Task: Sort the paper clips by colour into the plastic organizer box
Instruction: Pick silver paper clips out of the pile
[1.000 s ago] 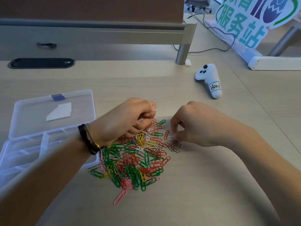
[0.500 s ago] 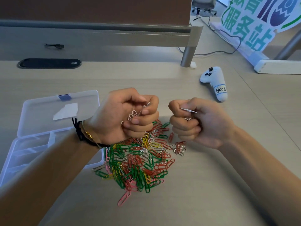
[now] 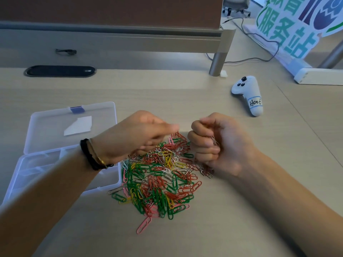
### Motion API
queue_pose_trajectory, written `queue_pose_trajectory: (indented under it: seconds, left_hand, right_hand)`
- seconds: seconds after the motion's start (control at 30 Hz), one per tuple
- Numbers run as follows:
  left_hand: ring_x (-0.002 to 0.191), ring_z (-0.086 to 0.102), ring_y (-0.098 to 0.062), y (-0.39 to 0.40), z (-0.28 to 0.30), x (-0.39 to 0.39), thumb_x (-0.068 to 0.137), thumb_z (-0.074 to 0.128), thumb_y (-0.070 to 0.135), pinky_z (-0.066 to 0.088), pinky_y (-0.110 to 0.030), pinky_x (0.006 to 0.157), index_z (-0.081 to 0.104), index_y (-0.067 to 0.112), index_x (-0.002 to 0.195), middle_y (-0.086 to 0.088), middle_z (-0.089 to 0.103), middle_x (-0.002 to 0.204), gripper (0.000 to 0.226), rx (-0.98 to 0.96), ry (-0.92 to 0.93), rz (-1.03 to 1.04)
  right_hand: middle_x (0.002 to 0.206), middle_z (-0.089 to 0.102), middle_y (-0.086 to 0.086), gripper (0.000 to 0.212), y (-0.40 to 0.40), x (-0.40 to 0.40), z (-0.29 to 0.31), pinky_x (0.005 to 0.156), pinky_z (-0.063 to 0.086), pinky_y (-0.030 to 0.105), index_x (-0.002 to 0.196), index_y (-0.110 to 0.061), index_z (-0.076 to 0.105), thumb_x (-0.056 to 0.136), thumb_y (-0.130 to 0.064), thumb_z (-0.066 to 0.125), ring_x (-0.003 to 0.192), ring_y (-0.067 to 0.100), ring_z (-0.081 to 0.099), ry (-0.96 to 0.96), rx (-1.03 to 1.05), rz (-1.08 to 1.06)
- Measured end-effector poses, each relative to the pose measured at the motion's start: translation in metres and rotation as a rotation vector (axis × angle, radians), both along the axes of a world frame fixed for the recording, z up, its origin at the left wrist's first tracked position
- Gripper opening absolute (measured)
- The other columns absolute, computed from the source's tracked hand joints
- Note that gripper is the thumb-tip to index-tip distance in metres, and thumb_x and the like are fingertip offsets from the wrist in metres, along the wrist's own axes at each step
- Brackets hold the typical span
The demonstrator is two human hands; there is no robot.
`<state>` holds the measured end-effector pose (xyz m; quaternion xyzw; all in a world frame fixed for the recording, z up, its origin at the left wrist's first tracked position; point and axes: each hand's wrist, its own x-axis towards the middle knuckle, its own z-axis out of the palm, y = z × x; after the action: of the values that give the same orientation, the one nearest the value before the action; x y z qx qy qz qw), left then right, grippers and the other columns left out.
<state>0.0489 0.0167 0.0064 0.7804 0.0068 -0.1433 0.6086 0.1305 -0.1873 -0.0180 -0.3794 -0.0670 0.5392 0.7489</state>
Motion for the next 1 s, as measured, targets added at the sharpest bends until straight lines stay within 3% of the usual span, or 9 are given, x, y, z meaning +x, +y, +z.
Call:
queue_pose_trajectory:
  seconds: [0.07,0.13,0.2,0.3,0.4,0.5,0.7,0.8,1.0]
  left_hand:
    - [0.041,0.023,-0.012,-0.008,-0.002,-0.002,0.091,0.066,0.037,0.023,-0.022,0.044,0.039,0.011,0.054,0.004,0.028,0.045,0.053,0.311,-0.195,0.023]
    - [0.040,0.027,-0.009,-0.012,-0.009,-0.005,0.086,0.074,0.036,0.024,-0.021,0.045,0.053,0.015,0.062,0.008,0.032,0.041,0.038,0.502,-0.298,0.037]
    - [0.039,0.032,-0.009,-0.012,-0.012,-0.007,0.079,0.080,0.034,0.026,-0.025,0.047,0.062,0.026,0.073,0.008,0.038,0.040,0.020,0.622,-0.316,0.022]
    - [0.040,0.035,-0.008,-0.008,-0.009,-0.008,0.075,0.084,0.030,0.031,-0.026,0.048,0.066,0.030,0.076,0.008,0.040,0.042,0.018,0.667,-0.250,-0.056]
    - [0.039,0.034,-0.007,-0.002,0.000,-0.009,0.075,0.084,0.029,0.029,-0.020,0.045,0.068,0.028,0.077,0.010,0.040,0.042,0.017,0.655,-0.151,-0.140]
    - [0.041,0.038,-0.007,-0.001,-0.002,-0.008,0.081,0.079,0.029,0.030,-0.022,0.047,0.069,0.029,0.080,0.011,0.043,0.042,0.010,0.678,-0.215,-0.060]
    - [0.060,0.043,-0.003,-0.013,-0.007,-0.008,0.091,0.065,0.043,0.035,-0.029,0.060,0.067,0.038,0.096,0.014,0.040,0.050,0.007,1.045,-0.389,-0.042]
    - [0.076,0.046,-0.009,-0.014,-0.008,-0.008,0.095,0.057,0.041,0.037,-0.030,0.065,0.061,0.036,0.100,0.014,0.040,0.060,0.007,1.174,-0.390,-0.087]
    - [0.067,0.049,-0.008,-0.010,-0.011,-0.009,0.099,0.049,0.036,0.037,-0.030,0.059,0.050,0.033,0.096,0.012,0.052,0.069,0.005,1.232,-0.396,-0.167]
  right_hand:
    - [0.047,0.025,-0.003,0.042,0.003,-0.005,0.003,0.041,0.004,0.024,0.055,-0.017,0.035,0.094,-0.025,0.049,0.041,0.010,0.010,-0.218,-0.249,-0.068]
    - [0.043,0.033,-0.003,0.041,0.004,-0.011,0.005,0.038,0.018,0.022,0.057,-0.010,0.050,0.094,-0.022,0.062,0.037,0.011,0.024,-0.627,-0.498,-0.110]
    - [0.046,0.051,-0.009,0.027,0.003,-0.012,0.006,0.044,0.037,0.022,0.065,-0.009,0.066,0.087,-0.022,0.074,0.041,0.006,0.044,-1.068,-0.665,-0.043]
    - [0.050,0.052,-0.019,0.009,0.001,-0.009,0.005,0.050,0.031,0.016,0.072,-0.028,0.072,0.077,-0.030,0.079,0.050,0.003,0.048,-1.520,-0.895,0.053]
    - [0.052,0.052,-0.019,0.008,-0.001,-0.009,0.012,0.050,0.030,0.020,0.070,-0.031,0.070,0.073,-0.028,0.077,0.053,0.003,0.048,-1.601,-0.979,0.152]
    - [0.051,0.051,-0.011,0.007,-0.006,-0.007,0.024,0.050,0.033,0.022,0.069,-0.032,0.072,0.071,-0.029,0.077,0.054,0.006,0.049,-1.616,-1.029,0.265]
    - [0.053,0.047,-0.012,0.012,0.004,-0.010,0.026,0.057,0.040,0.029,0.083,-0.041,0.075,0.074,-0.034,0.076,0.059,0.005,0.048,-1.751,-0.937,0.129]
    - [0.074,0.064,-0.008,0.023,0.012,-0.011,0.020,0.067,0.047,0.031,0.102,-0.043,0.073,0.080,-0.038,0.069,0.079,0.017,0.061,-1.925,-0.946,0.171]
    - [0.093,0.071,0.000,0.023,0.016,-0.009,0.019,0.068,0.044,0.033,0.105,-0.033,0.070,0.085,-0.040,0.061,0.091,0.028,0.065,-2.161,-0.994,0.321]
